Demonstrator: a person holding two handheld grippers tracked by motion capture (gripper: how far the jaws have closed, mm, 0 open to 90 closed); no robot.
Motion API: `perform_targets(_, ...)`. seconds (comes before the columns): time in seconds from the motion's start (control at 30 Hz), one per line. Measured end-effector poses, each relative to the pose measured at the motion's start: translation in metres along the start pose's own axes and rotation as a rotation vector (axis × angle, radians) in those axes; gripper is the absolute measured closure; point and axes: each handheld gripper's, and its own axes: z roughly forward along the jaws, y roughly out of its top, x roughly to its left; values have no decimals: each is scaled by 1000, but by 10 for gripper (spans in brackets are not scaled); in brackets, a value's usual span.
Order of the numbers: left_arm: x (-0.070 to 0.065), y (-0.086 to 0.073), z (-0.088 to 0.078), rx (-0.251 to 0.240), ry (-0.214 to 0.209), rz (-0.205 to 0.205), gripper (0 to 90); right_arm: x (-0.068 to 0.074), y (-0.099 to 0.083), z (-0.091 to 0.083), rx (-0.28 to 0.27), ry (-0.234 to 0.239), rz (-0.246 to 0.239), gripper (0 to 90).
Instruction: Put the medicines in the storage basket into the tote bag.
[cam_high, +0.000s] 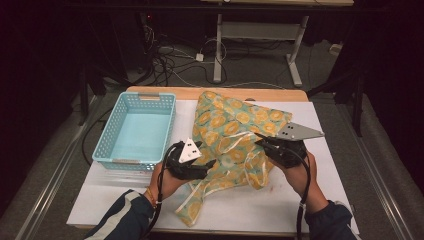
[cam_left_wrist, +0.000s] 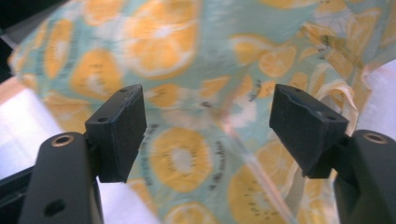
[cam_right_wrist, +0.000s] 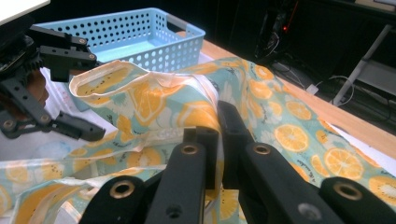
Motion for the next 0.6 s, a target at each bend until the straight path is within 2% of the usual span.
perform_targets(0.03,-1,-1,6,17,7,-7,184,0,-1,2,4,4,0,896)
perform_targets(0.1,-2,-3,21,69,1,-31,184,1,-3,4,16,5,2,896)
perform_targets(0.17,-1,-6,36,131,24,-34,181,0,-4,6,27,5,2,896)
perform_targets(0.2,1,-7,41,159,31,-49,184,0,-5,8,29,7,6,896)
perform_targets(0.3,6,-10,54,206,60,-81,186,-2,-9,11,47,14,7,895)
perform_targets(0.37,9,-11,59,214,77,-96,234,-4,-11,13,59,9,6,895)
perform_targets(0.43,12,-12,62,218,81,-97,339,-5,-13,14,69,6,7,895)
perform_targets(0.5,15,-12,66,210,87,-106,396,-6,-15,15,77,10,2,893)
perform_targets(0.53,16,-13,68,209,95,-104,477,-6,-15,15,82,10,6,893)
perform_targets(0.6,15,-13,69,205,104,-86,566,-5,-16,17,91,13,1,893)
